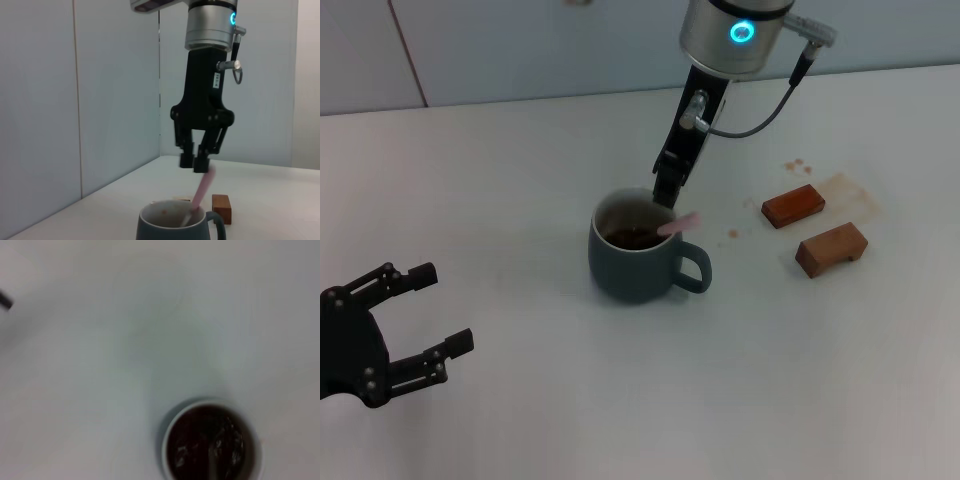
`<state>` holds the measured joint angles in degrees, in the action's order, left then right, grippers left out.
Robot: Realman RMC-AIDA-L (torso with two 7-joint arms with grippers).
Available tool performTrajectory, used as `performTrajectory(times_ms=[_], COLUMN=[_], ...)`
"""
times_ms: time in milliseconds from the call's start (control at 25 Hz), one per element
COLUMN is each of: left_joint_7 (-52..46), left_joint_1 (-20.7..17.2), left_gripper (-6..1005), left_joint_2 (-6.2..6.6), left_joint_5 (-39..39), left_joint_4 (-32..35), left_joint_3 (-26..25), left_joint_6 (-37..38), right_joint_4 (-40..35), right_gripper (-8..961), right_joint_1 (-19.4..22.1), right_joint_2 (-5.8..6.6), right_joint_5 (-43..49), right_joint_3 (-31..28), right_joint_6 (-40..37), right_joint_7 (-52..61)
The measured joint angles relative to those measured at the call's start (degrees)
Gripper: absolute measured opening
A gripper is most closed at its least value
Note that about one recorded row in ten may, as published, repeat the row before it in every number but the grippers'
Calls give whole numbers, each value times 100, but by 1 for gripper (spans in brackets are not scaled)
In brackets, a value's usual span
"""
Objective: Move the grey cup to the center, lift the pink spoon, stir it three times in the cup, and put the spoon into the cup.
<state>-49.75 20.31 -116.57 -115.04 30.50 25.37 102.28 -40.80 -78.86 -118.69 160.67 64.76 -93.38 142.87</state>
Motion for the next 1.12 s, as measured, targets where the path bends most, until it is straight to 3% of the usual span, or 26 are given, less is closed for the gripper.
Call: performTrajectory(times_ms=[200, 240, 280, 400, 480, 520, 560, 600, 640, 680, 760, 920, 960, 1120], left_joint_7=[0, -6, -15, -73, -176, -176, -294, -576, -733, -733, -1303, -1766, -2174, -2474], left_joint_1=[-1, 6, 13, 94, 227, 227, 347, 575, 699, 699, 1170, 1509, 1834, 2030], left_gripper=[834, 834, 834, 834, 834, 834, 834, 834, 834, 834, 834, 834, 834, 834], left_joint_2=[0, 6, 16, 41, 70, 70, 92, 182, 240, 240, 407, 509, 610, 658], left_joint_5=[-2, -6, -8, -26, -54, -54, -91, -171, -223, -223, -507, -709, -851, -886], left_joint_4=[0, 0, 0, -4, -3, -3, 9, 22, 15, 15, 22, 61, 97, 176], left_joint_3=[3, -2, -3, 0, 13, 13, 26, 55, 75, 75, 197, 330, 476, 638], left_joint_6=[2, -14, -25, -73, -118, -118, -144, -208, -244, -244, -300, -304, -301, -295], right_joint_4=[-1099, -1856, -1856, -2916, -3222, -3196, -2932, -2932, -2464, -2464, -1719, -1196, -899, -595], right_gripper=[298, 332, 366, 488, 577, 621, 642, 663, 684, 697, 723, 774, 787, 826], right_joint_1=[810, 1460, 1460, 2774, 3683, 3893, 4321, 4321, 4487, 4487, 4538, 4642, 4779, 4993], right_joint_2=[-70, -65, -65, -41, 40, 93, 261, 261, 476, 476, 741, 880, 970, 1078], right_joint_5=[-352, -896, -896, -2318, -3509, -3898, -4627, -4627, -4971, -4971, -5060, -4884, -4831, -4786], right_joint_3=[21, 21, 21, -47, -175, -245, -471, -471, -774, -774, -1341, -1780, -1957, -2107], right_joint_6=[336, 552, 552, 1054, 1371, 1395, 1258, 1258, 786, 786, 48, -118, -135, -70], right_joint_7=[-56, -181, -181, -900, -1690, -1966, -2571, -2571, -2999, -2999, -3660, -4354, -4849, -5411])
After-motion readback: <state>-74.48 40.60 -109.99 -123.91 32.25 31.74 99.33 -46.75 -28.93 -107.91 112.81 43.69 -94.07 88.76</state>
